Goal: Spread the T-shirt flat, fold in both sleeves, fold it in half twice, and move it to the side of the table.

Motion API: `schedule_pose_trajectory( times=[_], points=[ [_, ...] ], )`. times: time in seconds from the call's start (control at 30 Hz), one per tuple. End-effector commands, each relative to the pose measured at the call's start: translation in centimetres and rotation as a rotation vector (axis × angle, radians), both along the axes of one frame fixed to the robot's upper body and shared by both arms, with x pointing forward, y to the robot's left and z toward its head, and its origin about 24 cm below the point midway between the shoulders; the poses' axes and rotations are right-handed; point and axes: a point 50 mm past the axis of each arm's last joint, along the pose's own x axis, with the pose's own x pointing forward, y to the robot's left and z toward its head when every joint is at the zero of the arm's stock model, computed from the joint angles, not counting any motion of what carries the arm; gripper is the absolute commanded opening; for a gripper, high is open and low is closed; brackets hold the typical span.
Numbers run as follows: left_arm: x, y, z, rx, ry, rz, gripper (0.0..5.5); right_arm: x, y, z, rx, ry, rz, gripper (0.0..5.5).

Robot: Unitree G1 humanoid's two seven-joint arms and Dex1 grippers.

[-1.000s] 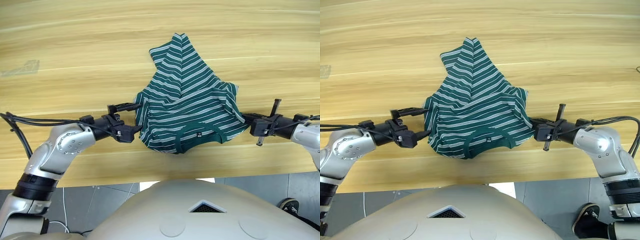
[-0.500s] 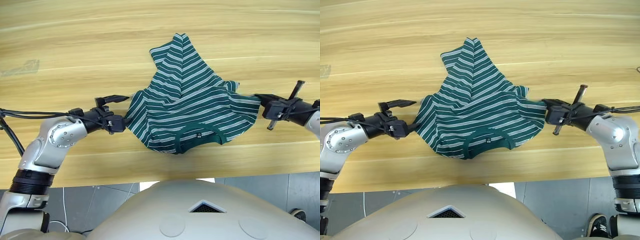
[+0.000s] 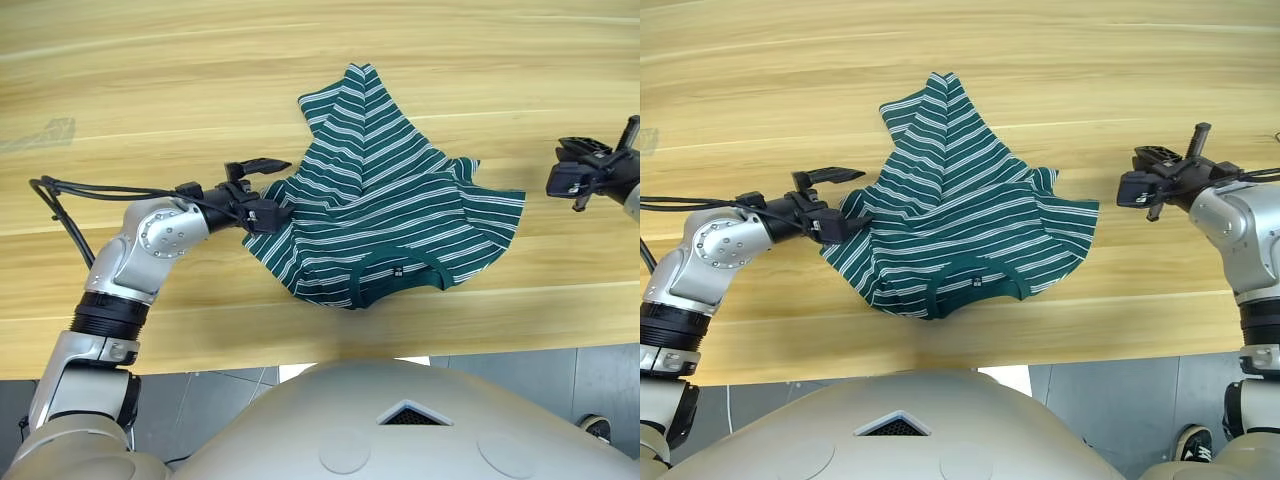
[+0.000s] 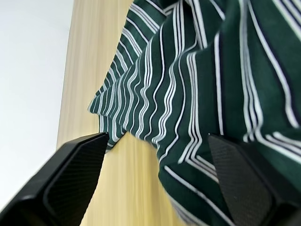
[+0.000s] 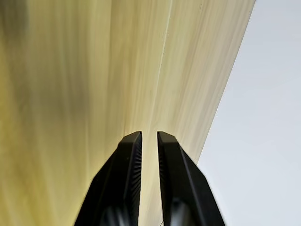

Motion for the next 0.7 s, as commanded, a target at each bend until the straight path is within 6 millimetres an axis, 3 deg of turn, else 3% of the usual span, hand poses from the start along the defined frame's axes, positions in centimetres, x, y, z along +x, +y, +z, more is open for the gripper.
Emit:
schedule_pose_trajectory(
  times=[0.03, 0.13, 0.27, 0.43, 0.57, 0.7],
  points=[
    [2.1, -1.7, 0.6, -0.060, -0.053, -0.013, 3.93, 3.2, 5.0, 1.8, 0.201, -0.176, 0.161, 0.59],
    [3.8, -4.4, 0.4, -0.107, -0.068, -0.062, 3.93, 5.6, 9.8, 0.7, 0.302, -0.175, 0.273, 0.59],
    [5.1, -6.0, 0.0, -0.092, -0.090, -0.097, 3.93, 7.0, 13.5, -0.7, 0.358, -0.130, 0.354, 0.59],
    [6.7, -5.2, -0.4, -0.053, -0.111, -0.051, 3.93, 7.8, 15.7, -2.8, 0.376, -0.040, 0.351, 0.59],
    [7.0, -4.9, -1.2, -0.052, -0.090, -0.038, 3.93, 7.5, 18.1, -4.7, 0.370, 0.046, 0.369, 0.59],
    [7.1, -4.8, -1.5, -0.047, -0.087, -0.034, 3.93, 6.8, 18.7, -6.7, 0.349, 0.144, 0.337, 0.59]
  ],
)
